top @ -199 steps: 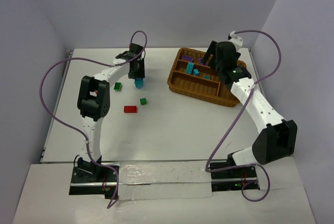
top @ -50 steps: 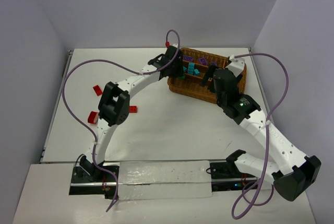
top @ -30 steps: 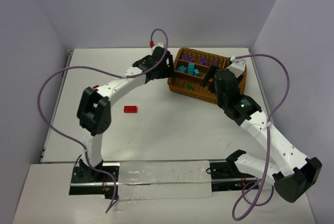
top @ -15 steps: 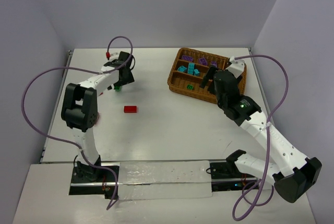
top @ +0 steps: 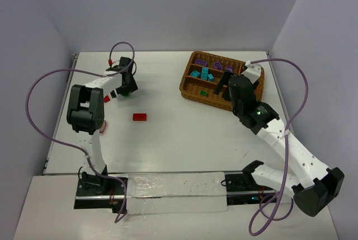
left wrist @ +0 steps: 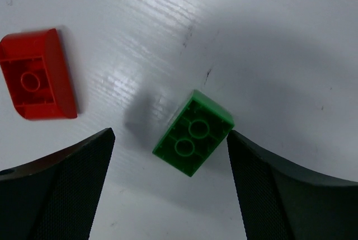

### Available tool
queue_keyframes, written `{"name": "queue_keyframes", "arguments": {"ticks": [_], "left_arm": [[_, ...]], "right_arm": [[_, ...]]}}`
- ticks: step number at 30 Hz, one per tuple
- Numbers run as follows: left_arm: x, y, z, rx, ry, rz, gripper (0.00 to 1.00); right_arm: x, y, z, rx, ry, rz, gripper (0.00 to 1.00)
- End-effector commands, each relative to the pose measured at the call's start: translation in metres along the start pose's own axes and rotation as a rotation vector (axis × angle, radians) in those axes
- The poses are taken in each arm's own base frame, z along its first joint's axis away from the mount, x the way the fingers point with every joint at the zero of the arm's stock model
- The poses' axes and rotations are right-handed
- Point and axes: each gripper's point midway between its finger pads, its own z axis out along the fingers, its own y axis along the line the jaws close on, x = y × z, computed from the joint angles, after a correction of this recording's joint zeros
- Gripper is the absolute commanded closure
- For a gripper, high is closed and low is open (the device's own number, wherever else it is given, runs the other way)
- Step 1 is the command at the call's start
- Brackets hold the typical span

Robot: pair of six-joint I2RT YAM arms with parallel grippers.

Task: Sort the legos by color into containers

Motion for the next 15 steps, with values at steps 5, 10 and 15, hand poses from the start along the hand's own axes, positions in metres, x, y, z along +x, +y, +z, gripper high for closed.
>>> {"name": "queue_keyframes", "arguments": {"ticks": [5, 10, 15], "left_arm": [[-0.009, -0.024, 0.011, 0.132, -0.012, 0.002, 0.35], [-0.011, -0.022, -0.002, 0.149, -0.027, -0.014, 0.69], [-0.024, -0.053, -0.052, 0.244, -0.097, 0.022, 0.96]], "right_arm": [[-0.014, 0.009, -0.003, -0.019, -0.033, 0.024, 0.09], [-0.016, 0.011, -0.003, -0.023, -0.037, 0.023, 0.09], [-0.018, 0.011, -0.004, -0.021, -0.041, 0.034, 0.09]]}}
